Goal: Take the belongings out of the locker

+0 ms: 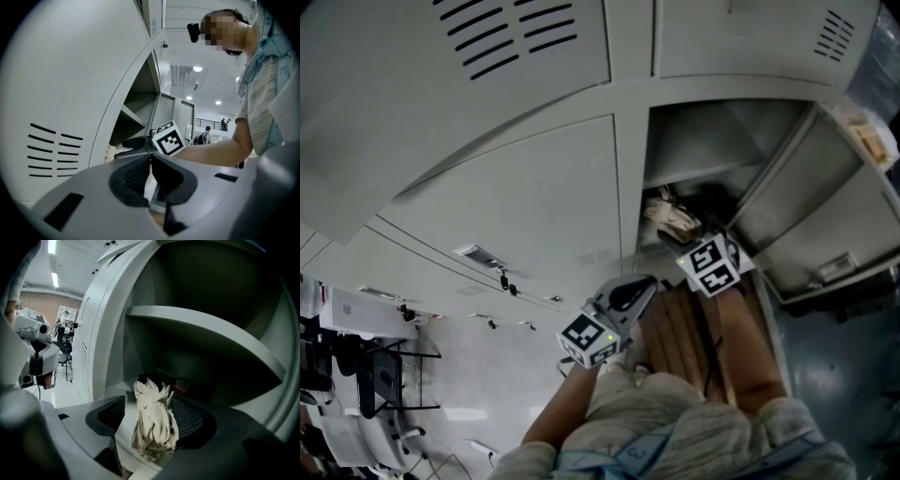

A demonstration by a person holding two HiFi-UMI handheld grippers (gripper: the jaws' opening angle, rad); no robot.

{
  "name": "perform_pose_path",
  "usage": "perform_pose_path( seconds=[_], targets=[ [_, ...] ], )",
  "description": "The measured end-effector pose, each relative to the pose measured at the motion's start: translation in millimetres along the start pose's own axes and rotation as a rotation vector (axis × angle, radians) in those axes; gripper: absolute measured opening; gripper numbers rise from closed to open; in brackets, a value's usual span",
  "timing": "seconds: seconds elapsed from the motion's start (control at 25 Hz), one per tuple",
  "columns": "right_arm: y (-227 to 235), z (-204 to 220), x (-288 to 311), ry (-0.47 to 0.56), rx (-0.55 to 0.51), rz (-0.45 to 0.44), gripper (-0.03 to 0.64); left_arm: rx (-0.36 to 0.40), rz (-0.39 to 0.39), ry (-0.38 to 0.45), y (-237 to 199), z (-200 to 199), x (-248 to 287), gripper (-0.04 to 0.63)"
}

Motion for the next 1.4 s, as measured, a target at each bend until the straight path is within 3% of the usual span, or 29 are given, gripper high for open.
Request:
perform_pose_path(
  seconds=[0.32, 0.92, 1.4],
  targets=[
    [10, 10, 21, -0.124, -0.093, -0.064, 0.301, -0.013, 0.005, -0.026, -5, 7, 0, 0.003],
    [22, 23, 43, -0.247, -0.094, -0.12, 0.299, -0.025, 0.025, -0.044, -8, 12, 7, 0.003],
    [30, 31, 49, -0.246, 0.094, -0.204, 0.298, -0.038, 0.049, -0.046, -7, 14, 14, 0.003]
  ],
)
Point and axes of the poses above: the fingertips, and each gripper's own axes: x forward along the fingers, y to its right, z out of its underside, the point moved 7 cm from there along -x, backward along the fingers, and after that the axes turned 5 degrees about -x, right-handed, at the moved point
